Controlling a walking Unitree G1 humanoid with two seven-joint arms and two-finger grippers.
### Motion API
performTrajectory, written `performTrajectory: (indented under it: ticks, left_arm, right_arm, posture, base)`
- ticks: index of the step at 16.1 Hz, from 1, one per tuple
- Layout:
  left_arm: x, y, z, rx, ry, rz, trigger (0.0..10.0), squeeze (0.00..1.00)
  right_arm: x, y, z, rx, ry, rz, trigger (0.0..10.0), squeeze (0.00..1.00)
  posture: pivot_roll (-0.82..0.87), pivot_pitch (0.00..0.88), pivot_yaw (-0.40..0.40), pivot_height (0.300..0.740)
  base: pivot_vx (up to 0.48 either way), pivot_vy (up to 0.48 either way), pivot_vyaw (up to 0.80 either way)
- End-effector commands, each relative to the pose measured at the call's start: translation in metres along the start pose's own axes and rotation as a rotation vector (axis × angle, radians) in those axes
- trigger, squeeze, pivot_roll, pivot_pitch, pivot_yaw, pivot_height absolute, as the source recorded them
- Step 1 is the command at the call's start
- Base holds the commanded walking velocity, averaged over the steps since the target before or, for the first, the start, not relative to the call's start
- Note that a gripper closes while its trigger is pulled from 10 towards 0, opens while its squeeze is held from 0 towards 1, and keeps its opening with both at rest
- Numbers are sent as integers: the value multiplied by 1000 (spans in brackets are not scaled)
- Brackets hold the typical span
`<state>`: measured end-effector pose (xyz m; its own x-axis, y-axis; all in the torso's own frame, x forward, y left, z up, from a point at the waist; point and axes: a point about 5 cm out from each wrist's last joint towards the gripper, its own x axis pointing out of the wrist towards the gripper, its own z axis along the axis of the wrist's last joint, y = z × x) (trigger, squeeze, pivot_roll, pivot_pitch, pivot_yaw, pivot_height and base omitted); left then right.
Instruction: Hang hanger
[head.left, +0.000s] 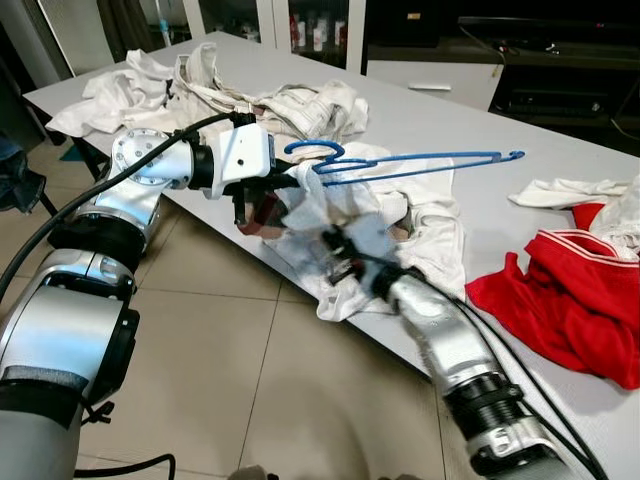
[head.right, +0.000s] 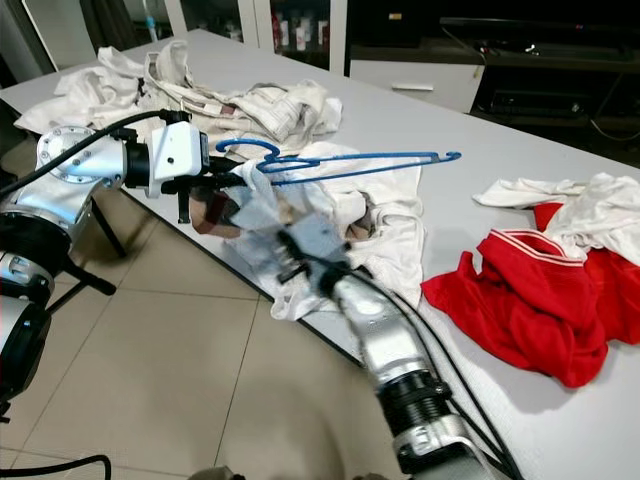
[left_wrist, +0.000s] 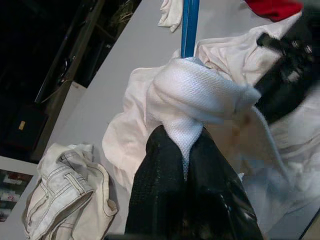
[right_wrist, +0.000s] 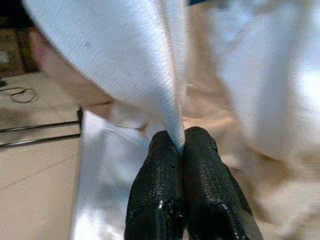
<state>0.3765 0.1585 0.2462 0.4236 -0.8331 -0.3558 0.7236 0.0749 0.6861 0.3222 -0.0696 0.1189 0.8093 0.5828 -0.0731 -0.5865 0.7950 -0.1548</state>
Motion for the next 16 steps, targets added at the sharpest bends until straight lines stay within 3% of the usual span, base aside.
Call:
performTrajectory:
  ticks: [1,5,6,8,10,16]
  left_arm:
    - [-2,1,0,-7,-16,20,0,0]
    - [-3,-1,-2,-17,-20,24,0,0]
    - [-4,-1,-3,-21,-16,32,0,0]
    - [-6,-2,-4,-25,-12,39,0,0]
    - [-6,-3,-6,-35,-12,49,0,0]
    - [-7,-6,-11,-56,-3,92,0,0]
  right_arm:
    - [-2,-6,4,11,-21,-30,0,0]
    - [-20,-41,8,-22,-26,-168,0,0]
    - [-31,-65,15,-73,-32,-273,0,0]
    - [-40,-85,23,-162,-35,-387,0,0]
    - [-47,-99,32,-241,-46,-491,0,0]
    - [-56,-110,45,-337,-94,-741,0,0]
  posture:
    - [-3,0,55,723]
    - [-6,0,50,723]
    - [-6,0,51,723]
    - [-7,0,54,723]
    - [-9,0,55,723]
    - [-11,0,56,723]
  base:
    - [0,0,0]
    - [0,0,0]
    - [0,0,0]
    - [0,0,0]
    - [0,0,0]
    - [0,0,0]
